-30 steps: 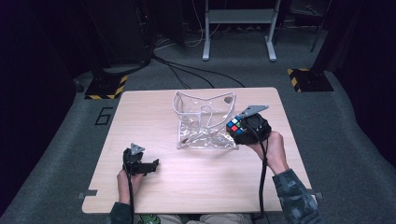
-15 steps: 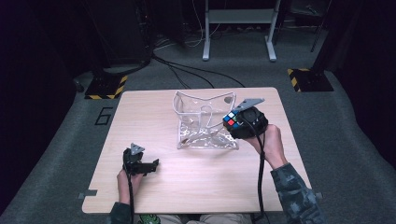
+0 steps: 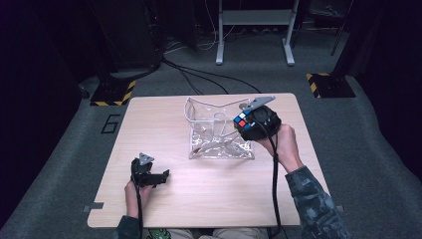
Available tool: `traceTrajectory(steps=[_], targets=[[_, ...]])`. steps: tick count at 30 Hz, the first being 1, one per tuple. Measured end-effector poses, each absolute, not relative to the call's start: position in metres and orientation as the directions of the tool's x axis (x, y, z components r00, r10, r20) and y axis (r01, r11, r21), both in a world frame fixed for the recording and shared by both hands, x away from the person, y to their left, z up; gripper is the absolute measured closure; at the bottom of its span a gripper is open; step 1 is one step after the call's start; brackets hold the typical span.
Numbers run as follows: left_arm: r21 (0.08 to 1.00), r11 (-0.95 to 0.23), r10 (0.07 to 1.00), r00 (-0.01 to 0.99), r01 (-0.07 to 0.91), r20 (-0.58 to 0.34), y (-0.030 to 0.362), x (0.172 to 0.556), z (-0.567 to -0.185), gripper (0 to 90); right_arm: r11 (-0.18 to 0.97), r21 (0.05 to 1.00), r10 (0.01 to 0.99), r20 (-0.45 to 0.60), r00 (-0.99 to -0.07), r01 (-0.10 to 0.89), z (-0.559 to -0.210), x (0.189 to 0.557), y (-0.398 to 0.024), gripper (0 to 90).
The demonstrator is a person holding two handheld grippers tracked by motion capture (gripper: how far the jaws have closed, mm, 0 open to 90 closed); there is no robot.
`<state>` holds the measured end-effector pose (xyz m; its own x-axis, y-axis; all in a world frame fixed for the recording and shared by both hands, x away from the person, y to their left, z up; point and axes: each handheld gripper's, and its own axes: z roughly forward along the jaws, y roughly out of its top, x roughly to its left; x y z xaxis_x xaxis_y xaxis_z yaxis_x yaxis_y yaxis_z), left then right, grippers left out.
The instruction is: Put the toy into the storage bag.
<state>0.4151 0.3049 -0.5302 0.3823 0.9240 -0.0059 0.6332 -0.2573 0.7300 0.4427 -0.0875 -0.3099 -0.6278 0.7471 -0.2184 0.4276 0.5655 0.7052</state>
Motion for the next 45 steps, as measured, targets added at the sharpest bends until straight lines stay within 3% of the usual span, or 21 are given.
traceTrajectory(steps=[45], targets=[[0.730, -0.257, 0.924, 0.382, 0.633, -0.007, 0.305, 0.415, -0.530, 7.6, 0.574, 0.668, 0.747, -0.190, -0.637, 0.473, -0.314, 0.499, -0.052, 33.5]])
